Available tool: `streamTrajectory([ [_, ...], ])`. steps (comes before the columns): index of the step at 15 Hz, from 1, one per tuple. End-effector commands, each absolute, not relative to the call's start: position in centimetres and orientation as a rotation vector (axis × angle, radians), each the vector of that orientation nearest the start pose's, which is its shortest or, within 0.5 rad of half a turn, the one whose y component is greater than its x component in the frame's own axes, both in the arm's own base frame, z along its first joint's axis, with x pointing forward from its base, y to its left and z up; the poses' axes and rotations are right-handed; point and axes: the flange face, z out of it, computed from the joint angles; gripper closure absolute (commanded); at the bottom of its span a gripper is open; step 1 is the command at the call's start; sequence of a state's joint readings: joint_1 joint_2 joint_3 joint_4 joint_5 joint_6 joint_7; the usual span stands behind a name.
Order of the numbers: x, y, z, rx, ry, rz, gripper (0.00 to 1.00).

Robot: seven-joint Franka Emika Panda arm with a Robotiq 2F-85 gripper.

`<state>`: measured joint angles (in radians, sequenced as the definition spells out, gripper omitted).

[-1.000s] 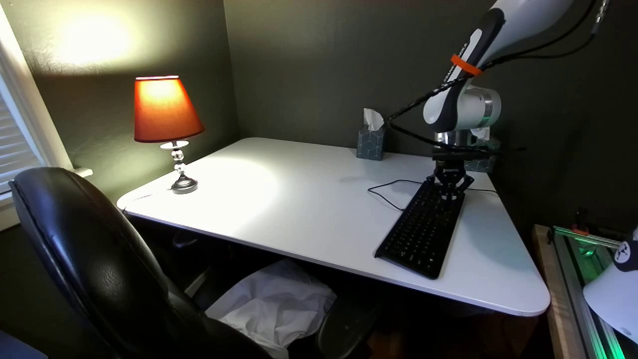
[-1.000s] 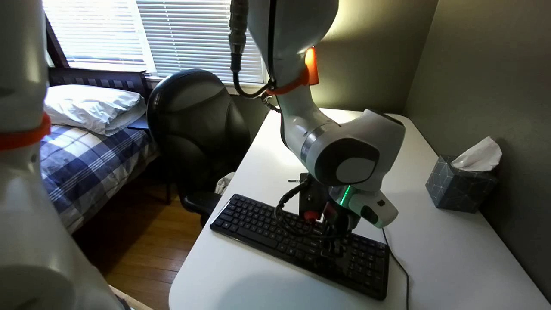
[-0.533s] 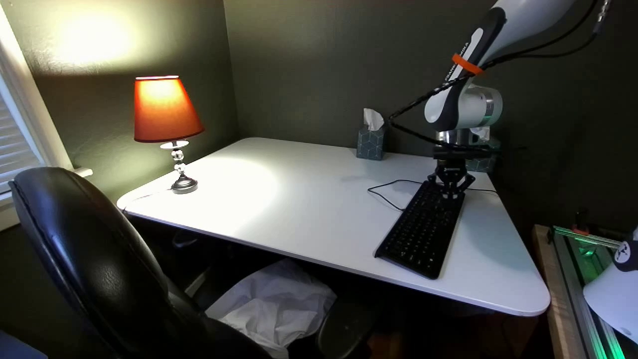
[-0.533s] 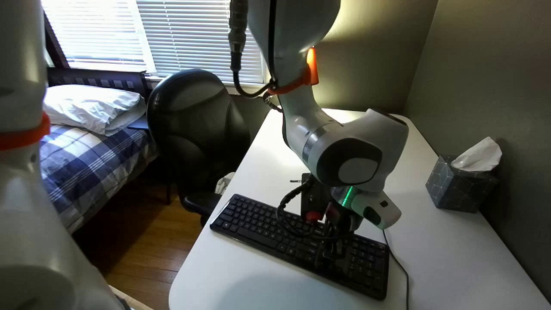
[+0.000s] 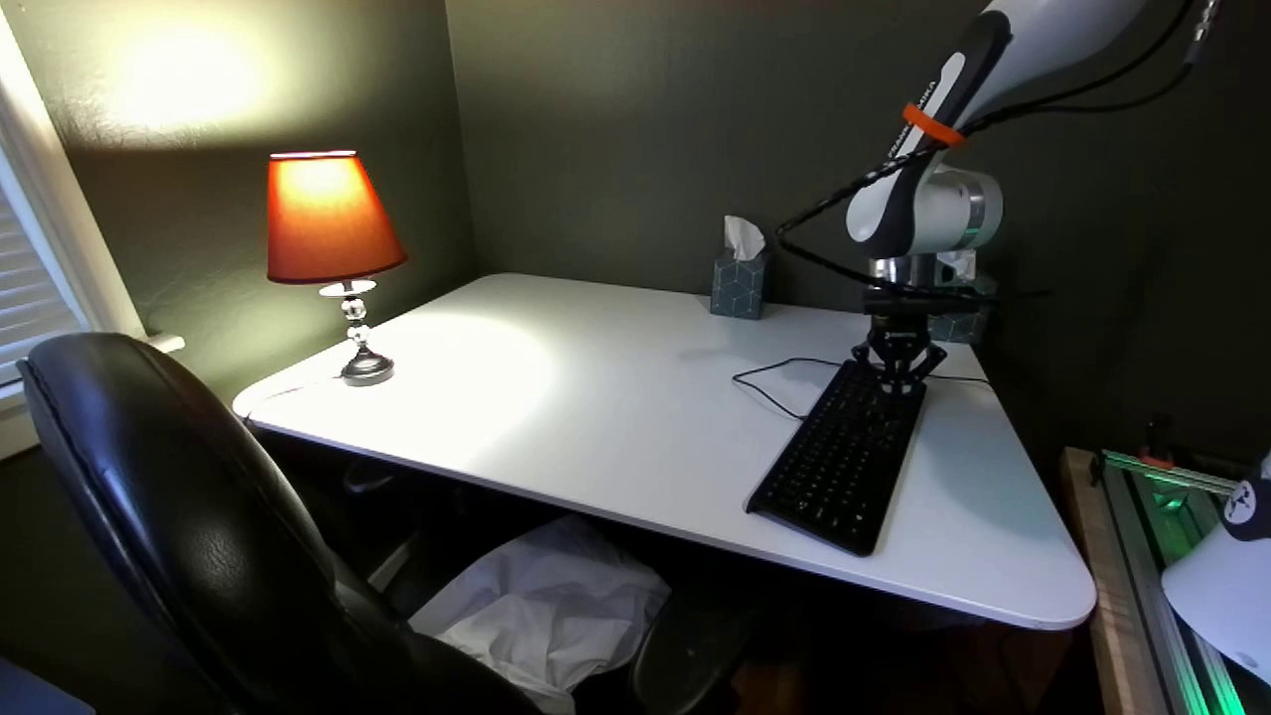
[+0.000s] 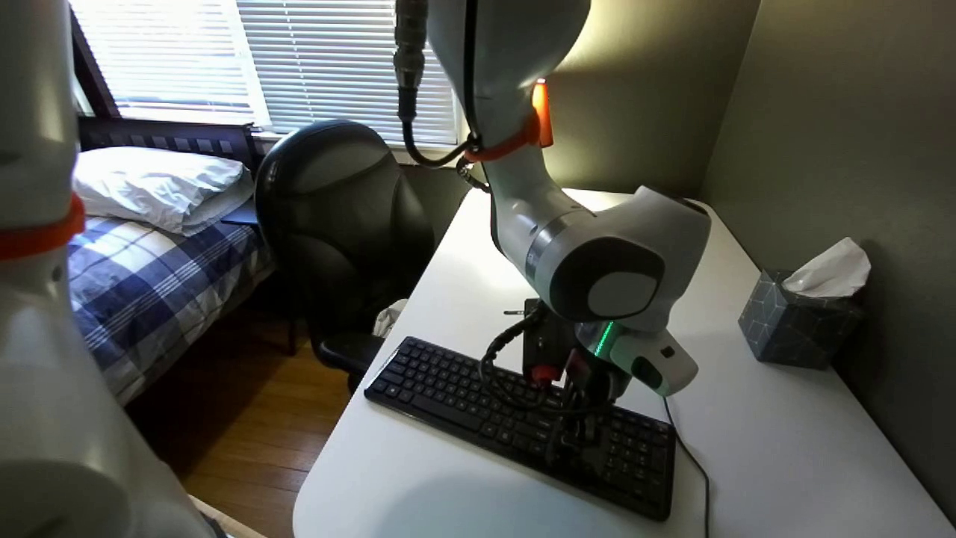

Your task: Press a key on the keyboard.

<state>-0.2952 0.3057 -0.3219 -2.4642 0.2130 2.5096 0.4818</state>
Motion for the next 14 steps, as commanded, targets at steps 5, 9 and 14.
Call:
streamTrajectory([
  [5, 35.0, -26.9, 18.0, -2.484, 1.846, 0.354, 0.36],
  [9, 34.5, -27.3, 19.4, -2.516, 1.836, 0.300, 0.07],
  [14, 33.5, -26.9, 21.7, -2.647, 1.715, 0.235, 0.00],
])
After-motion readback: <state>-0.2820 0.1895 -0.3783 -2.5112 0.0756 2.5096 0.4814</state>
